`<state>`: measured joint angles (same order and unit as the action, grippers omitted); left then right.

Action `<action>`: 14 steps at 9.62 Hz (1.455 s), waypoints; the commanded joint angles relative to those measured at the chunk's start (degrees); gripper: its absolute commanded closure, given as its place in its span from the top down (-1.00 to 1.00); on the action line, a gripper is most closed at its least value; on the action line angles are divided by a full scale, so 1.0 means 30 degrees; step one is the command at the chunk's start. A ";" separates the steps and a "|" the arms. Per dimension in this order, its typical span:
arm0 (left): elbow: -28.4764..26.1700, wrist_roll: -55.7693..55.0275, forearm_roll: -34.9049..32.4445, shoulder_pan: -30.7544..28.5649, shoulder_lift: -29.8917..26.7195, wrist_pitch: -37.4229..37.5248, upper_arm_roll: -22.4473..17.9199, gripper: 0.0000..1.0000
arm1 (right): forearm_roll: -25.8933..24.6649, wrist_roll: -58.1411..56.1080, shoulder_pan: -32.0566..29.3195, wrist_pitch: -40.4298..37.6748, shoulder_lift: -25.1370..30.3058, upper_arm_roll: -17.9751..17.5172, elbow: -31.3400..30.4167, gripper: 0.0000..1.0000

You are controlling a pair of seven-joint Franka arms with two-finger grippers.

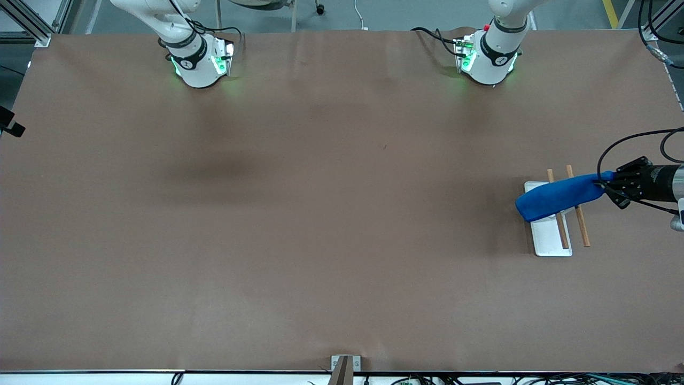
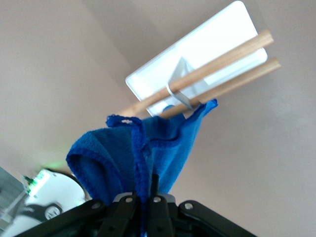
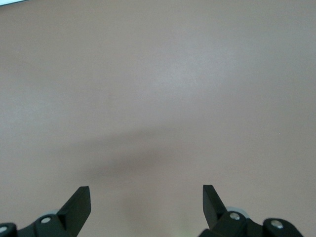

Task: Right arm passes towel to left arm to hang
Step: 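Carry the towel with the left gripper over the wooden dowels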

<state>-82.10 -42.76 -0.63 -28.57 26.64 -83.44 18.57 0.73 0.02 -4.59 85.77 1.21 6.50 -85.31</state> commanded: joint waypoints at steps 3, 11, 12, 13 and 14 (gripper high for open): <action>0.1702 0.3552 -0.2514 0.0352 0.1405 -0.1042 0.0195 -0.99 | -0.0420 -0.0328 0.0154 -0.0231 -0.0668 0.0002 0.1336 1.00; 0.1878 0.8676 -0.3893 -0.0202 0.3305 -0.4144 0.0137 -0.94 | -0.0449 -0.0183 0.0184 -0.0524 -0.0638 -0.0027 0.1365 1.00; 0.1907 0.9267 -0.3893 -0.0407 0.3511 -0.4441 0.0137 -0.93 | -0.0449 -0.0183 0.0155 -0.0524 -0.0668 -0.0027 0.1365 1.00; 0.1907 0.9447 -0.3893 -0.0409 0.3484 -0.4444 0.0137 -0.92 | -0.0449 -0.0212 0.0125 -0.0524 -0.0639 -0.0027 0.1365 1.00; 0.1907 0.9536 -0.3951 -0.0555 0.3484 -0.4444 0.0137 -0.89 | -0.0449 -0.0155 0.0125 -0.0524 -0.0639 -0.0027 0.1336 1.00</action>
<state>-76.34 -14.96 -11.20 -29.93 36.07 -96.07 18.82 0.53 -0.43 -4.34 84.94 -0.34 6.49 -82.29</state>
